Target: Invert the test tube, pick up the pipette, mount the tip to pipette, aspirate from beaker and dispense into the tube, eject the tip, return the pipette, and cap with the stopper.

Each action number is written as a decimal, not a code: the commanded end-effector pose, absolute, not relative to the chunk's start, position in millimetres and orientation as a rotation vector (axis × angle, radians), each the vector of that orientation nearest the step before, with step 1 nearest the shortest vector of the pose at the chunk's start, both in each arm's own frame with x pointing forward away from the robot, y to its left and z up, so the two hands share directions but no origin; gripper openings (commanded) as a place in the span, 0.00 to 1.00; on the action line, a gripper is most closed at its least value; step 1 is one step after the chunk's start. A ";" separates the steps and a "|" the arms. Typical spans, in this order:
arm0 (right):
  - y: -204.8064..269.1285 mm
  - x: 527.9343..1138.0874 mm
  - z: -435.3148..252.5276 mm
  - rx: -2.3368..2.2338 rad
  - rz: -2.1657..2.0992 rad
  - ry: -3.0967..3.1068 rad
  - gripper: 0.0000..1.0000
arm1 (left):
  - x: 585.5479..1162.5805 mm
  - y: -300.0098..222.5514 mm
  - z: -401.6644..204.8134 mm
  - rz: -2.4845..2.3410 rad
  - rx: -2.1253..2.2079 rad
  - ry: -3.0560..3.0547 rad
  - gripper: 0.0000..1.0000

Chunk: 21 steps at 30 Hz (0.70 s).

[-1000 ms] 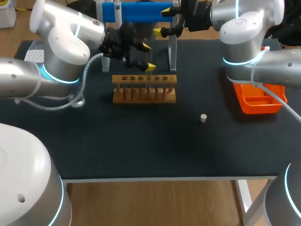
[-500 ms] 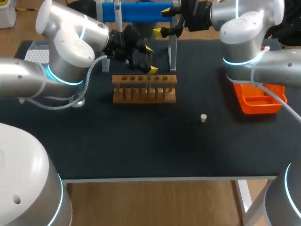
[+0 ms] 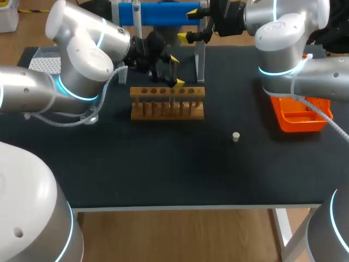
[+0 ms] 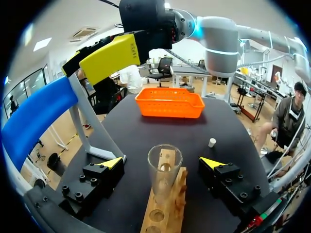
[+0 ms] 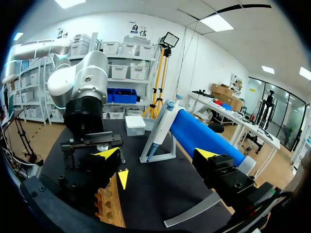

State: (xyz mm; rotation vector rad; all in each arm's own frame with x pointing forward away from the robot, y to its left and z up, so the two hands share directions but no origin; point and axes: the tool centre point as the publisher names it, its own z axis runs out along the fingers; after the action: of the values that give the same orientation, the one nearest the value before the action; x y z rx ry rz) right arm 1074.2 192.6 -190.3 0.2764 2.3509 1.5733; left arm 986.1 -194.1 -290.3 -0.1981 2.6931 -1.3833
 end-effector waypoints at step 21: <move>192.6 1075.1 -189.7 0.276 1.572 2.356 1.00 | 990.0 -195.7 -303.7 -1.389 -0.198 2.697 1.00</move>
State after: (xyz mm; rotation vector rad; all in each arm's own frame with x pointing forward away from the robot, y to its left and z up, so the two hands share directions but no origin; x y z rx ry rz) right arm 1074.2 192.6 -190.3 0.2764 2.3509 1.5733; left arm 989.4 -195.1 -302.2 -0.1980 2.6996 -1.3865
